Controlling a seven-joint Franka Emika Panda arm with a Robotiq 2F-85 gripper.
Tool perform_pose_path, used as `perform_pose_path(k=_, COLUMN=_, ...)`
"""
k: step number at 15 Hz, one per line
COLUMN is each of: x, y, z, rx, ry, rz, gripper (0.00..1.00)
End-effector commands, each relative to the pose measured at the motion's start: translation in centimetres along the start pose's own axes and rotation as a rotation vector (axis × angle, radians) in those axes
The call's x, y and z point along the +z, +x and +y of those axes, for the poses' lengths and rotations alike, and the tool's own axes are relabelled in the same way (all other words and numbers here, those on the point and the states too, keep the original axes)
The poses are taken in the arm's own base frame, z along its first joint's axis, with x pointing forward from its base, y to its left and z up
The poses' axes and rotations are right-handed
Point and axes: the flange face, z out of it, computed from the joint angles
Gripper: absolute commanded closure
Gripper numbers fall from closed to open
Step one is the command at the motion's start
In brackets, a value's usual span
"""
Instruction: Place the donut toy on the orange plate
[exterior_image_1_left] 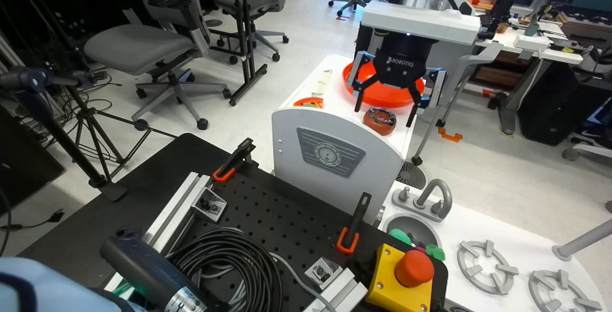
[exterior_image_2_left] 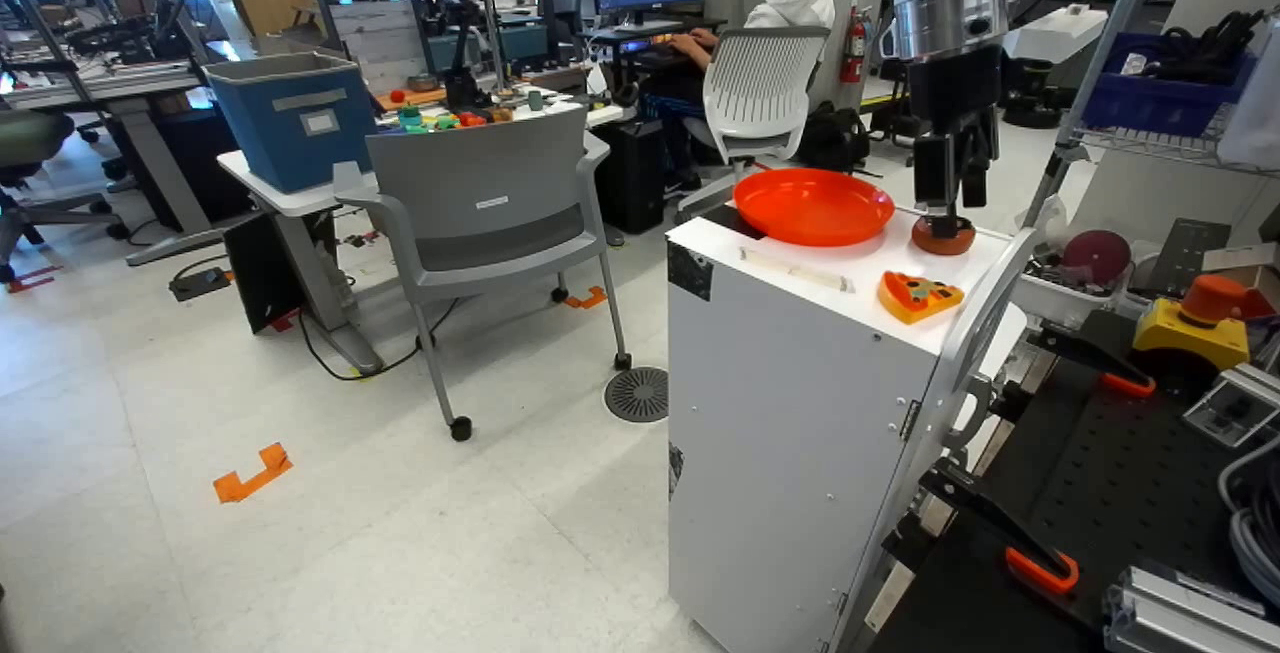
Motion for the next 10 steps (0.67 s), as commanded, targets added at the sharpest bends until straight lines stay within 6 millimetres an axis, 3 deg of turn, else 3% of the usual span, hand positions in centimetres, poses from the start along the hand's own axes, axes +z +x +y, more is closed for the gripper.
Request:
perform_pose_path(k=1, x=-0.11, y=0.24, z=-0.05, rx=-0.017, ry=-0.016, rz=-0.016, gripper=0.0)
perform_pose_path(k=2, x=-0.1, y=0.25, z=-0.05, rx=-0.018, ry=-0.017, rz=-0.017, gripper=0.0)
perform_pose_path(k=3, x=-0.08, y=0.25, z=-0.03, rx=-0.019, ry=-0.019, rz=-0.017, gripper=0.2)
perform_pose_path(k=8, x=-0.02, y=0.31, z=0.01, rx=-0.027, ry=-0.024, rz=-0.019, gripper=0.58)
perform_pose_path(k=10, x=-0.13, y=0.34, z=0.04, rx=-0.028, ry=-0.026, rz=-0.02, gripper=0.64)
